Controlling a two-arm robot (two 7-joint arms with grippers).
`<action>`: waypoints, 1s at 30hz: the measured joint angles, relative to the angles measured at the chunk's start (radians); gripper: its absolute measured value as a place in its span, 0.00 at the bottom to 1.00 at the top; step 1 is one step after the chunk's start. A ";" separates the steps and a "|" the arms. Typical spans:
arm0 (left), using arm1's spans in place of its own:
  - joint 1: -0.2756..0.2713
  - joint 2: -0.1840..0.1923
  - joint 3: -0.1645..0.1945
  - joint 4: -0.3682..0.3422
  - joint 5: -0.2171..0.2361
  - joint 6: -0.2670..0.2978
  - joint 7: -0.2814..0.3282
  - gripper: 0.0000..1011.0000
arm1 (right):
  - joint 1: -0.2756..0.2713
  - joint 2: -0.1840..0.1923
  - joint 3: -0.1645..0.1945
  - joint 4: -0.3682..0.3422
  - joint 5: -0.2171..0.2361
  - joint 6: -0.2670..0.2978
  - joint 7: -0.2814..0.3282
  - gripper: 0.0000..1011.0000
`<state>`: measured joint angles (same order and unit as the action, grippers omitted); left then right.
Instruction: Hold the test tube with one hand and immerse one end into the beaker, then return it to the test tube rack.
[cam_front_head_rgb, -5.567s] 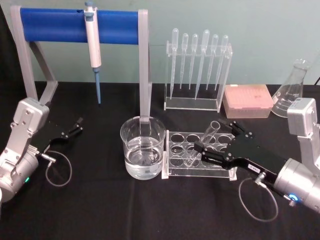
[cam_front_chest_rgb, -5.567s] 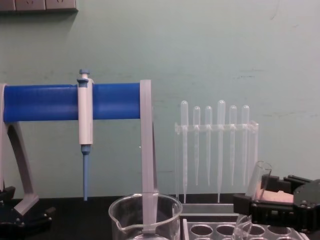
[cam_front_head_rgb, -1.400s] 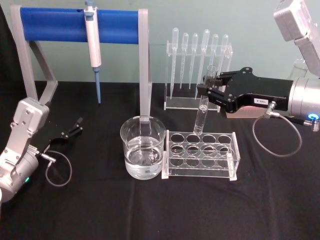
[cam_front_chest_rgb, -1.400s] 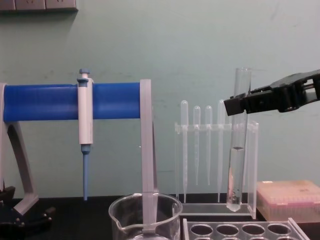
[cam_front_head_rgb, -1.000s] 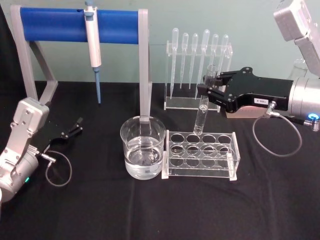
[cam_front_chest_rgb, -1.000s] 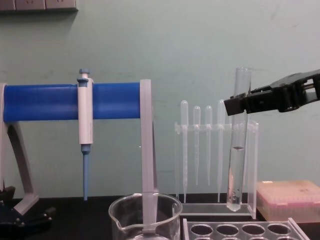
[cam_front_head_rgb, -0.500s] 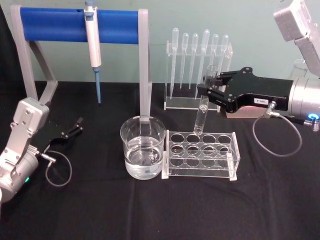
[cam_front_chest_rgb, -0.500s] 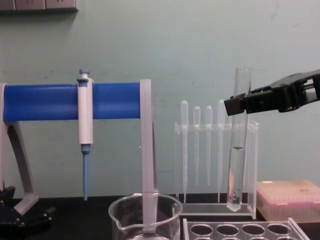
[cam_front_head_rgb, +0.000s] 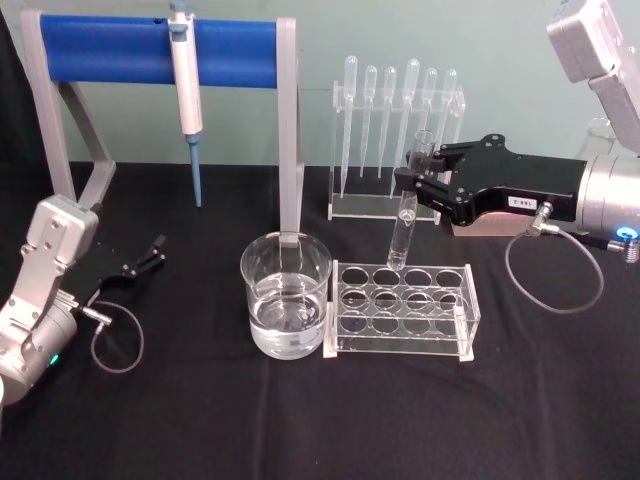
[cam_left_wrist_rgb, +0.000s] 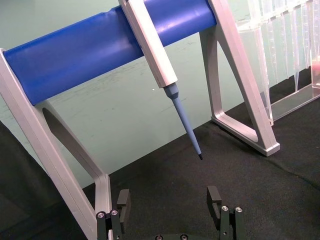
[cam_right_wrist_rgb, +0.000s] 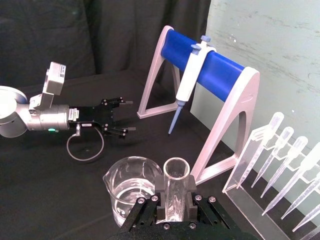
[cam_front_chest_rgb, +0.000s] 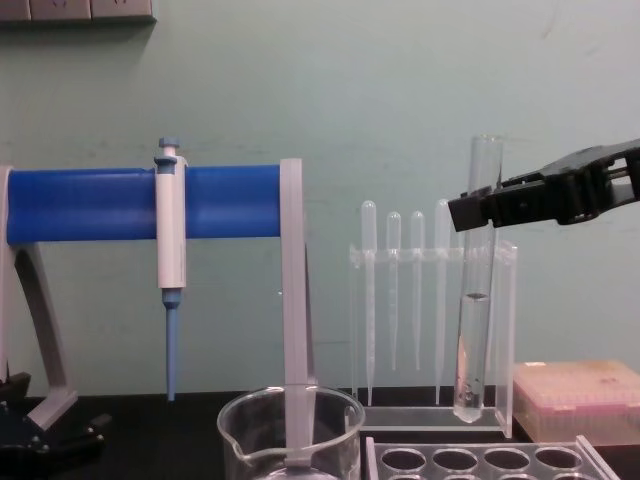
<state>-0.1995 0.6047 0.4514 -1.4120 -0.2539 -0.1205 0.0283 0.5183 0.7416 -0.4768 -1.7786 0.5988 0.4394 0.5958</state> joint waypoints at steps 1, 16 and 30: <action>0.000 0.000 0.000 0.000 0.000 0.000 0.000 0.99 | 0.000 0.000 0.000 0.000 0.000 0.000 0.000 0.22; 0.000 0.000 0.000 0.000 0.000 0.000 0.000 0.99 | 0.000 0.000 0.000 0.000 0.000 0.000 0.000 0.22; 0.000 0.000 0.000 0.000 0.000 0.000 0.000 0.99 | 0.000 0.000 0.000 0.000 0.000 0.000 0.000 0.22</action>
<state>-0.1995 0.6047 0.4514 -1.4120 -0.2539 -0.1206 0.0283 0.5183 0.7416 -0.4768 -1.7785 0.5988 0.4394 0.5958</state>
